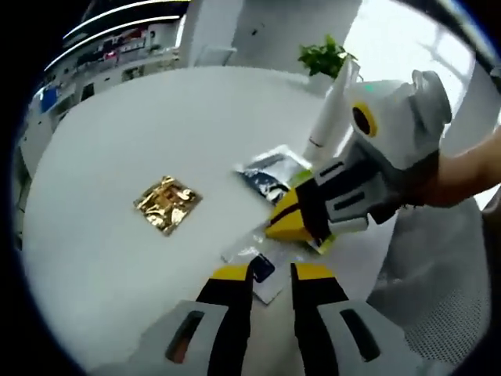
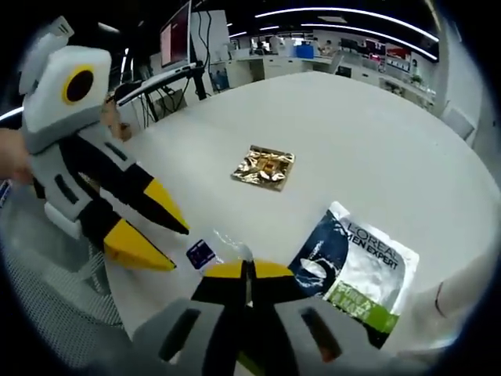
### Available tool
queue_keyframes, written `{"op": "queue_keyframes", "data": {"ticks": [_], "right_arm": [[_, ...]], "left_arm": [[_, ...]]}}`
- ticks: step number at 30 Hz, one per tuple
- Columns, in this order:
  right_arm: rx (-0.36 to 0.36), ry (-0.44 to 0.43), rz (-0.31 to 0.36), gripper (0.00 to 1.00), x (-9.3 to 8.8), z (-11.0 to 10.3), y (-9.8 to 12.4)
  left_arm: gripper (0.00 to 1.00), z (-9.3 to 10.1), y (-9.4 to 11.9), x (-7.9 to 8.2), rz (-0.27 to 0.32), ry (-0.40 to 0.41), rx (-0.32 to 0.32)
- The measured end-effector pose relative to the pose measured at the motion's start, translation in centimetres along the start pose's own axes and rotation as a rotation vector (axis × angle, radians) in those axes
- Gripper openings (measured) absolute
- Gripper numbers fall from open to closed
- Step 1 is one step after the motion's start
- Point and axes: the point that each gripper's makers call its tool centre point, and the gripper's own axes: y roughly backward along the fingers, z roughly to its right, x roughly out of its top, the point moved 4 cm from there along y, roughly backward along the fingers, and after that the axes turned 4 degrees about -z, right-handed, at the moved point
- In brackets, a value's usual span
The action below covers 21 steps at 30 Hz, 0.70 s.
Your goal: Arrange the skincare products in the storage area until every visible bottle or jar stands upright without overlapping.
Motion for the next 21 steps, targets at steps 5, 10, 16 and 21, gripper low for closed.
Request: {"op": "queue_keyframes", "data": {"ticks": [5,10,16,21], "right_arm": [[0.002,0.001,0.001,0.02,0.0,0.0,0.0],[0.007,0.019,-0.004,0.02,0.0,0.0,0.0],[0.014,0.065,0.001,0.03,0.0,0.0,0.0],[0.010,0.091,0.007,0.06,0.2,0.0,0.2]], "left_arm": [[0.20,-0.2,-1.2,-0.2,-0.050,-0.116,0.024],[0.21,-0.1,-1.9,-1.4,-0.108,-0.193,0.058],[0.22,0.0,-1.9,-1.7,-0.088,-0.220,0.075],[0.22,0.0,-1.9,-1.7,-0.086,-0.236,0.081]]}}
